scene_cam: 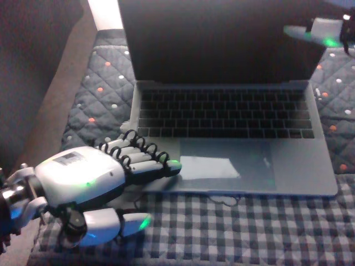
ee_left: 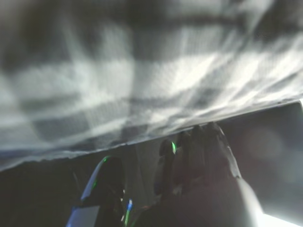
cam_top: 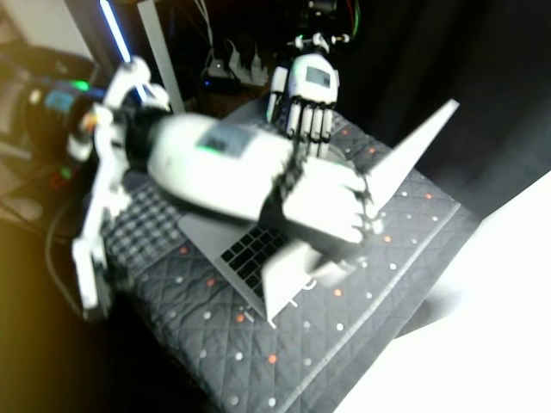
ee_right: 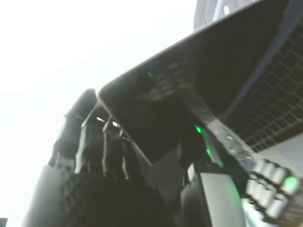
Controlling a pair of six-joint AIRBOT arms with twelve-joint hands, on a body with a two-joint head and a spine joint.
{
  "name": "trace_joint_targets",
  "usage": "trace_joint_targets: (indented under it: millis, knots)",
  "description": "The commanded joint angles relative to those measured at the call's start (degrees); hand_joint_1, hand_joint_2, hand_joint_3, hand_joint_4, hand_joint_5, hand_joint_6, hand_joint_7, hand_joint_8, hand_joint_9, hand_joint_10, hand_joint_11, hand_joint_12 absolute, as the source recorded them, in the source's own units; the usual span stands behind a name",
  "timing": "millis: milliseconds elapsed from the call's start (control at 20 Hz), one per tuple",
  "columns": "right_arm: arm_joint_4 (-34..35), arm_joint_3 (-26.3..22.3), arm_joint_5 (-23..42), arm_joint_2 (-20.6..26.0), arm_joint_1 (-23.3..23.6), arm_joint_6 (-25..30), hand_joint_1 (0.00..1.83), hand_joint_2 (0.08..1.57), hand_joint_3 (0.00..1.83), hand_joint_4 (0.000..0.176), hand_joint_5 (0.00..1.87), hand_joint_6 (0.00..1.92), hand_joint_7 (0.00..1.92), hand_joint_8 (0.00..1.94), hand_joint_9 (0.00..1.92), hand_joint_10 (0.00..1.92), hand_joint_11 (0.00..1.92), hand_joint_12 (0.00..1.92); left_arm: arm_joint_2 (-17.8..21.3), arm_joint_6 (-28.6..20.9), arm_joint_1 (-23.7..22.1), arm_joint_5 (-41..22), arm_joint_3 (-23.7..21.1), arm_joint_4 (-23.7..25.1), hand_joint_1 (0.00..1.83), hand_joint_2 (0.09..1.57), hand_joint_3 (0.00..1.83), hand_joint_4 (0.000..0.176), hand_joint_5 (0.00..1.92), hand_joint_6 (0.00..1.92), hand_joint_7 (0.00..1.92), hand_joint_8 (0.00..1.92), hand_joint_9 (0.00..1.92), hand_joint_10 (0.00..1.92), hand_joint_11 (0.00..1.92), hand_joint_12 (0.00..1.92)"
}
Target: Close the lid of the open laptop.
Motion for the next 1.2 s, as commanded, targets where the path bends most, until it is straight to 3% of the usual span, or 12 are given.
trace_joint_targets:
  millis: [0, 150, 300, 500, 550, 600, 650, 700, 750, 800, 950, 1150]
  knots:
    - [-2.91, -1.48, 5.68, 1.13, 0.62, -0.20, 0.59, 1.28, 0.00, 0.028, 0.01, 1.92, 0.05, 1.79, 0.04, 1.78, 0.06, 1.92, 0.65, -0.43, 0.29, -6.22, -0.32, -1.01, 0.35, 1.42, 0.00, 0.022, 0.17, 0.00, 0.16, 0.00, 0.12, 0.00, 0.00, 0.19]
    - [-8.54, -6.49, 5.66, 3.26, -1.38, 0.05, 0.57, 1.29, 0.00, 0.000, 0.00, 1.92, 0.05, 1.91, 0.14, 1.92, 0.28, 1.92, 2.07, 0.30, 1.37, -8.46, -1.00, -3.44, 0.23, 1.46, 0.01, 0.000, 0.15, 0.01, 0.16, 0.00, 0.10, 0.00, 0.00, 0.06]
    - [-24.97, -6.23, 6.14, 3.90, -5.77, 20.46, 0.53, 1.27, 0.00, 0.000, 0.00, 1.92, 0.00, 1.94, 0.02, 1.92, 0.17, 1.92, 3.03, 0.90, 2.30, -10.54, -1.39, -5.27, 0.40, 1.43, 0.00, 0.016, 0.17, 0.01, 0.15, 0.00, 0.08, 0.00, 0.00, 0.00]
    - [-31.99, -6.17, 9.55, 5.07, -11.32, 33.49, 0.64, 1.28, 0.00, 0.000, 0.02, 1.92, 0.06, 1.94, 0.16, 1.92, 0.31, 1.92, 4.55, 1.13, 3.06, -14.08, -2.46, -6.26, 0.39, 1.43, 0.00, 0.014, 0.21, 0.02, 0.16, 0.01, 0.09, 0.01, 0.02, 0.01]
    - [-33.84, -6.17, 10.39, 5.41, -13.10, 36.97, 0.66, 1.29, 0.00, 0.000, 0.05, 1.92, 0.15, 1.94, 0.27, 1.92, 0.44, 1.92, 5.71, 1.17, 3.84, -17.45, -3.11, -7.23, 0.42, 1.47, 0.00, 0.025, 0.33, 0.09, 0.34, 0.05, 0.20, 0.25, 0.00, 1.06]
    - [-34.94, -6.19, 10.70, 5.50, -13.93, 38.93, 0.66, 1.29, 0.00, 0.000, 0.05, 1.92, 0.15, 1.94, 0.27, 1.92, 0.44, 1.92, 6.66, 1.33, 4.56, -20.08, -3.62, -8.23, 0.42, 1.47, 0.00, 0.025, 0.33, 0.09, 0.34, 0.05, 0.20, 0.25, 0.00, 1.06]
    - [-36.55, -6.20, 11.16, 5.62, -15.19, 41.82, 0.59, 1.44, 0.02, 0.099, 0.29, 1.92, 0.17, 1.88, 0.27, 1.92, 0.44, 1.92, 8.28, 1.93, 5.72, -24.47, -4.55, -9.73, 0.54, 1.46, 0.00, 0.000, 0.39, 0.44, 0.31, 0.56, 0.20, 0.94, 0.01, 1.66]
    - [-37.06, -6.24, 11.83, 5.78, -16.40, 43.39, 0.55, 1.36, 0.00, 0.000, 0.08, 1.88, 0.20, 1.77, 0.24, 1.89, 0.36, 1.92, 9.78, 2.70, 6.57, -28.29, -5.48, -11.16, 0.57, 1.48, 0.00, 0.133, 0.38, 1.57, 0.22, 1.13, 0.16, 1.44, 0.06, 1.87]
    - [-37.41, -6.29, 12.67, 6.04, -17.82, 44.91, 0.48, 1.31, 0.00, 0.000, 0.01, 1.79, 0.19, 1.66, 0.19, 1.83, 0.26, 1.92, 11.00, 3.84, 7.12, -31.73, -6.41, -12.37, 0.88, 1.47, 0.00, 0.024, 0.41, 1.67, 0.38, 1.76, 0.21, 1.61, 0.19, 1.91]
    - [-37.53, -6.34, 13.40, 6.29, -19.17, 46.19, 0.42, 1.29, 0.00, 0.000, 0.00, 1.66, 0.18, 1.57, 0.17, 1.77, 0.19, 1.92, 11.97, 4.80, 7.56, -34.96, -7.09, -13.16, 0.95, 1.46, 0.00, 0.004, 0.43, 1.70, 0.42, 1.89, 0.31, 1.84, 0.39, 1.92]
    - [-37.56, -6.83, 13.97, 6.83, -22.10, 47.51, 0.36, 1.24, 0.00, 0.000, 0.01, 1.53, 0.17, 1.40, 0.07, 1.59, 0.00, 1.92, 13.55, 6.38, 8.03, -41.67, -7.91, -14.86, 0.96, 1.46, 0.00, 0.003, 0.43, 1.75, 0.43, 1.92, 0.23, 1.92, 0.15, 1.92]
    - [-37.56, -6.94, 14.16, 6.25, -25.89, 49.32, 0.35, 1.26, 0.00, 0.000, 0.00, 1.64, 0.11, 1.55, 0.11, 1.72, 0.10, 1.92, 13.55, 6.95, 7.54, -43.71, -7.44, -15.64, 1.19, 1.45, 0.00, 0.000, 0.34, 1.82, 0.41, 1.92, 0.40, 1.92, 0.14, 1.92]
